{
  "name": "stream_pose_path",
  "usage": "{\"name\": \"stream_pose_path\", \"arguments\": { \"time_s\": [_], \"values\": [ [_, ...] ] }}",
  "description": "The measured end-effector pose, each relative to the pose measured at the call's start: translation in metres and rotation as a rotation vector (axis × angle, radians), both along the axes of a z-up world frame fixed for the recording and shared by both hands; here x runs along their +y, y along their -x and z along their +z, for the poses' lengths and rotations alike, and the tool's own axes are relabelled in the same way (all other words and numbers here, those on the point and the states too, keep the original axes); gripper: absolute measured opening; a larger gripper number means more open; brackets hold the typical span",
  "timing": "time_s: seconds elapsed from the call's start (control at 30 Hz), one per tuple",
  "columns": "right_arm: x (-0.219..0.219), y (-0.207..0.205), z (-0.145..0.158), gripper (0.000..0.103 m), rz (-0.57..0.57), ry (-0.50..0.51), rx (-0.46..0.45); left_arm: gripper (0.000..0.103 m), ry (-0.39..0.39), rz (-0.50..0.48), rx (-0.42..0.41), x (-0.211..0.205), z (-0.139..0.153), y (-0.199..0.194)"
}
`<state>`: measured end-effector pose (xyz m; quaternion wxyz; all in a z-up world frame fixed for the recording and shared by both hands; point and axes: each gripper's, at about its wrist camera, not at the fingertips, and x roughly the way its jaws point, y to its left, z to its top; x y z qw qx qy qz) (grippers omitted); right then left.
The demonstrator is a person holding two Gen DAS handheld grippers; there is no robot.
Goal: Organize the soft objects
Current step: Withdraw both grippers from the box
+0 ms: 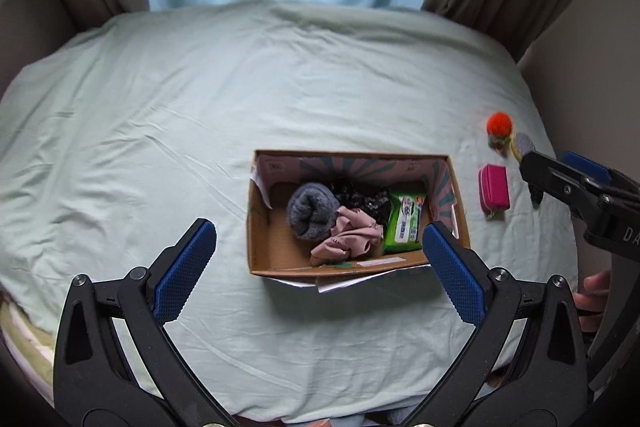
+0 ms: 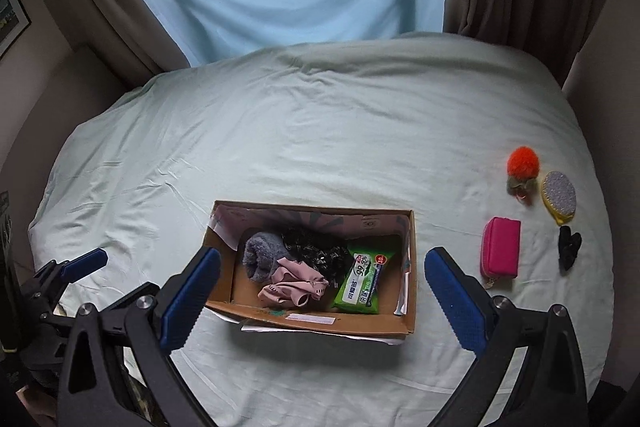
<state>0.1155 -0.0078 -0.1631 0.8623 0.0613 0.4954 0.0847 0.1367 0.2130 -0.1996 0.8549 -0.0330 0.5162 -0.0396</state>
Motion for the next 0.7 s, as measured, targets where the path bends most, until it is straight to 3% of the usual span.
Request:
{"name": "stream_pose_path", "arguments": {
  "time_s": [0.33,0.7],
  "values": [
    [-0.009,0.07,0.062,0.102,-0.083,0.024,-0.23,0.103,-0.023,-0.016,-0.204,0.003,0.072,0.048],
    [-0.045,0.115,0.095,0.102,-0.161,0.093,-0.376,0.103,-0.012,-0.051,-0.296,-0.035,0.096,0.073]
  ]
}}
